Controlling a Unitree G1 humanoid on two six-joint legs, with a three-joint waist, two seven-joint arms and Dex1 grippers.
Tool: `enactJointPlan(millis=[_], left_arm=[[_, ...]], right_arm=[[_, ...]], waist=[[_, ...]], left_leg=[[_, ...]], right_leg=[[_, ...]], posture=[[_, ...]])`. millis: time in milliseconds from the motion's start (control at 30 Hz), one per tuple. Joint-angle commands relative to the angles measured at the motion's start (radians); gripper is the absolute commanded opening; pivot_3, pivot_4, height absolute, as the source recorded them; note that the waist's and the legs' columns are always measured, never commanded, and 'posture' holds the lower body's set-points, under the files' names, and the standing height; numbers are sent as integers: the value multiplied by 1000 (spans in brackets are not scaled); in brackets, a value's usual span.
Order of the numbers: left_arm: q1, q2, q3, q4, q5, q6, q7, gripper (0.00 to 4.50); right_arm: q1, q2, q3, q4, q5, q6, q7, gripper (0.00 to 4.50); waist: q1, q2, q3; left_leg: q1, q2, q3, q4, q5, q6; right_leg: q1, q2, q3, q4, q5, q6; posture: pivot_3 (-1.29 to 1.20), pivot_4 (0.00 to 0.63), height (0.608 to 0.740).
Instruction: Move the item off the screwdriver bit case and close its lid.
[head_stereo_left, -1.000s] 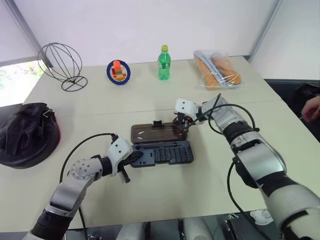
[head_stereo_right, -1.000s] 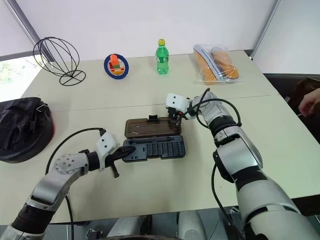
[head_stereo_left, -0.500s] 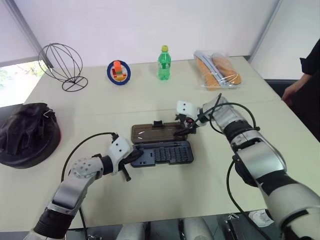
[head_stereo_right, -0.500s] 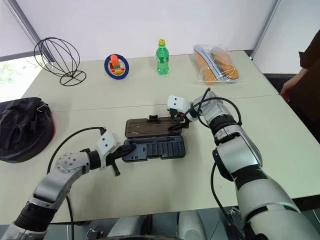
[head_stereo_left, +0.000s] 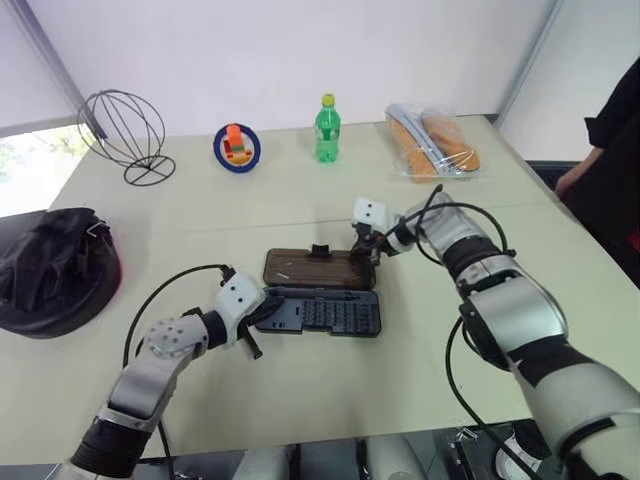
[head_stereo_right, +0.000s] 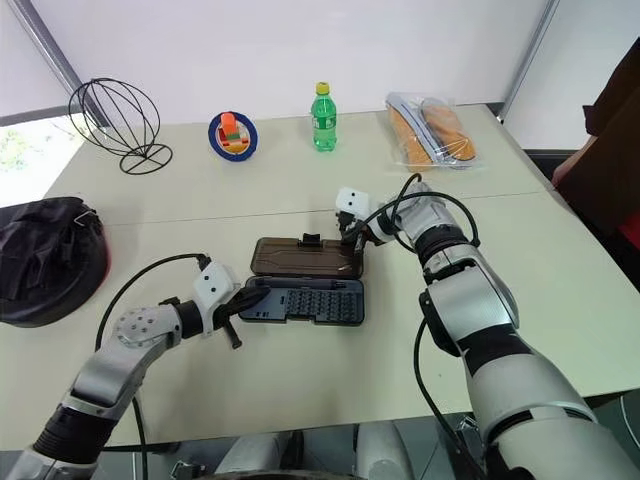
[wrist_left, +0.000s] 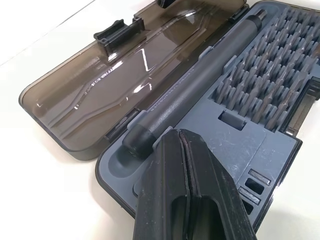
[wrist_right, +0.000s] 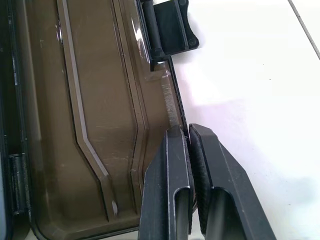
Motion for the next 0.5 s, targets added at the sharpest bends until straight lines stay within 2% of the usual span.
enactJointPlan(millis=[33, 100, 300, 500], left_arm=[[18, 2, 1, 32, 30, 14, 21, 0], [20, 2, 2, 31, 29, 14, 23, 0], [25, -13, 3, 31, 27, 3, 33, 0], [24, -35, 18, 28, -2, 4, 18, 0]], right_arm=[[66, 27, 44, 58, -57, -36, -54, 22], [65, 24, 50, 58, -71, -62, -78, 22], [14, -12, 36, 15, -78, -192, -178, 22], [2, -51, -8, -92, -28, -255, -139, 22]], waist=[[-1, 0, 0], [-2, -1, 0], [-5, -1, 0], [-1, 3, 4]], left_leg=[[2, 0, 0, 0, 0, 0], [11, 1, 0, -2, 0, 0], [12, 2, -1, -1, 0, 0], [9, 2, -1, 0, 0, 0]], right_leg=[[2, 1, 0, 0, 0, 0], [10, 1, 0, -1, -3, -1], [11, 3, 0, 0, -5, -3], [8, 2, 0, 1, -4, -2]], posture=[[0, 150, 740], [0, 150, 740], [0, 150, 740], [0, 150, 740]])
